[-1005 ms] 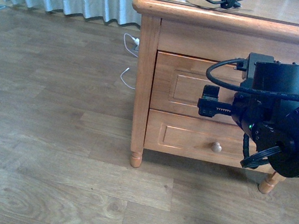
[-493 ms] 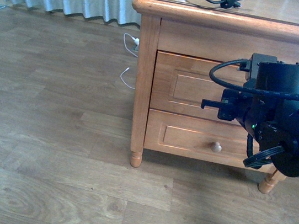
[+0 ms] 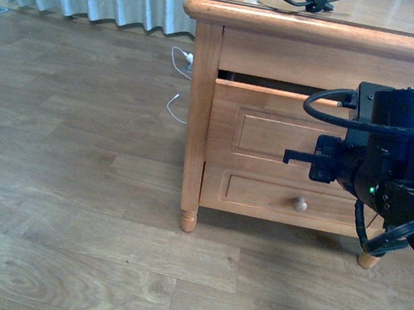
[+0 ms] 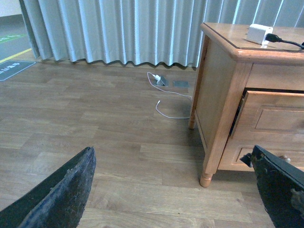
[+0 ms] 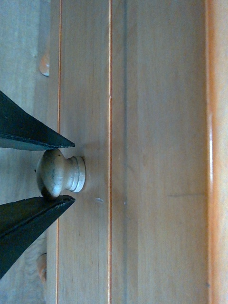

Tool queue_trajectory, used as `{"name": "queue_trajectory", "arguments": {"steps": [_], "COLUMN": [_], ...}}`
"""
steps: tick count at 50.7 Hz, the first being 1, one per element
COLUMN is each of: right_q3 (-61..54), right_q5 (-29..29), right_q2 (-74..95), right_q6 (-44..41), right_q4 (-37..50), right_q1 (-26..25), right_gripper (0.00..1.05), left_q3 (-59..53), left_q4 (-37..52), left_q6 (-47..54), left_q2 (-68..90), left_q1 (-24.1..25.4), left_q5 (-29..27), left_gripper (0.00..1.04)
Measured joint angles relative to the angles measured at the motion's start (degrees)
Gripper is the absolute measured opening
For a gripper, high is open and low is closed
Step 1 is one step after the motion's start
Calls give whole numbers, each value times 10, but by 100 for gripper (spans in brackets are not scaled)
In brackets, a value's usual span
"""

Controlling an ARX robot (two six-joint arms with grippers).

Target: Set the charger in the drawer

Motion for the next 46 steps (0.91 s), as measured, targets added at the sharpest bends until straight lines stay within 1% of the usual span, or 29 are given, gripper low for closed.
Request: {"name": "queue_trajectory", "arguments": {"steps": [6,10,19,30,34,41,45,46], "right_q3": [-48,-101,-199,-289,-302,-305,-311,-314], "right_q5": [-10,-18,-34,-44,-44,-46,-65,-68], "right_q2": [-42,-87,-166,-234,-242,-265,-308,-327], "right_q6": [5,3,2,5,7,23,33,34], "right_q4": [-23,-43,-55,-56,-52,-57,-78,-89], "right_q1": [6,15,31,52,55,56,58,59], "right_gripper": [23,23,23,22,23,43,57,62], "left_q3": [0,0,0,0,0,0,0,0], "left_q4": [0,0,0,0,0,0,0,0], "left_q6": [0,0,0,0,0,0,0,0], "left_q2": [0,0,0,0,0,0,0,0], "left_q1": [0,0,0,0,0,0,0,0], "left_q5": [0,0,0,0,0,0,0,0], "left_gripper": [99,99,99,99,99,99,99,99]}}
